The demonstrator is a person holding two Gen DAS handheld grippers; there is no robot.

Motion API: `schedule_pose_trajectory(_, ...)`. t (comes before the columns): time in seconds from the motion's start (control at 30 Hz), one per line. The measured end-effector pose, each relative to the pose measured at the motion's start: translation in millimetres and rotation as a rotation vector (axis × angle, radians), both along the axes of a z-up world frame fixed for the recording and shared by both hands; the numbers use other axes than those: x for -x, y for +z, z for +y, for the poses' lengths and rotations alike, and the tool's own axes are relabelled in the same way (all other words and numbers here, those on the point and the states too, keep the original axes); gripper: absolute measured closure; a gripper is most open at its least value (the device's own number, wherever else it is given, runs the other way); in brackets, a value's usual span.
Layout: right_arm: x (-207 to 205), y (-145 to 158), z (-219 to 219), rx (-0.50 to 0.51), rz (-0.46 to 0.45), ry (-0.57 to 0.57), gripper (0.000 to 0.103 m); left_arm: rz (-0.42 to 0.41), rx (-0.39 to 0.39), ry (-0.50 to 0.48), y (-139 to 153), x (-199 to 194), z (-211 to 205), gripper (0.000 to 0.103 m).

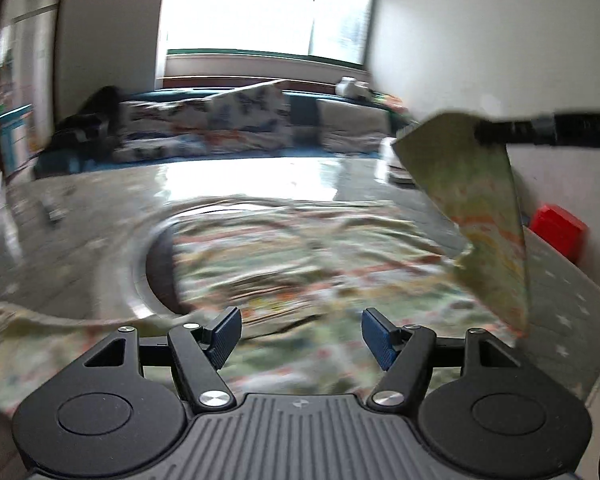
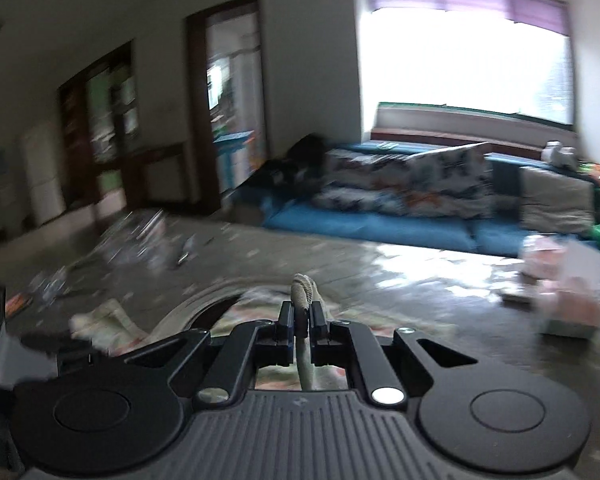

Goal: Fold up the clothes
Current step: 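Grasp a green ribbed sleeve cuff with the right gripper and lift it, then lay the held sleeve across the shirt body and open the right gripper, then move the left gripper to the other green ribbed sleeve cuff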

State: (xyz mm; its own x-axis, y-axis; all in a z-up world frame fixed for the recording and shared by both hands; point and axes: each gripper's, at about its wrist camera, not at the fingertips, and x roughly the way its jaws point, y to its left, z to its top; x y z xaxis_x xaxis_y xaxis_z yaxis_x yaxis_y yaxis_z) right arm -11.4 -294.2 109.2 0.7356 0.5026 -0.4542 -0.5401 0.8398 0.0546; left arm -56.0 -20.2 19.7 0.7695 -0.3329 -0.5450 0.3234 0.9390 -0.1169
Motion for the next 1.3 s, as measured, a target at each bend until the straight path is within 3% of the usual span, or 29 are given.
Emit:
schedule_pose_trajectory(0.27,6,-50,76,0.108,0.137,0.205,0.093,0.011,0.029,0.109,-1,5,40,0.032)
schedule_pose_trajectory(0.33,12,-57,78,0.116,0.152,0.237,0.085,0.011,0.031,0.112,-1,3,39,0.032)
schedule_pose_trajectory(0.4,18,-58,72,0.105,0.152,0.249,0.084,0.008,0.031,0.108,1,2,38,0.032)
schedule_pose_trajectory(0.6,17,-51,28,0.118,0.157,0.163,0.084,-0.006,0.041,0.057,5,-5,20,0.032)
schedule_pose_trajectory(0.8,13,-88,-25,0.195,0.274,0.031,0.084,0.028,0.055,-0.055,-3,-10,-16,0.034)
schedule_pose_trajectory(0.93,13,-109,-53,0.194,0.327,-0.048,0.085,0.050,0.046,-0.118,-10,-12,-39,0.038)
schedule_pose_trajectory(1.1,15,-108,-69,0.185,0.324,-0.071,0.090,0.059,0.025,-0.144,-14,-19,-51,0.043)
schedule_pose_trajectory(1.3,-10,-95,-58,0.155,0.244,-0.076,0.090,0.095,0.014,-0.138,-25,-31,-53,0.059)
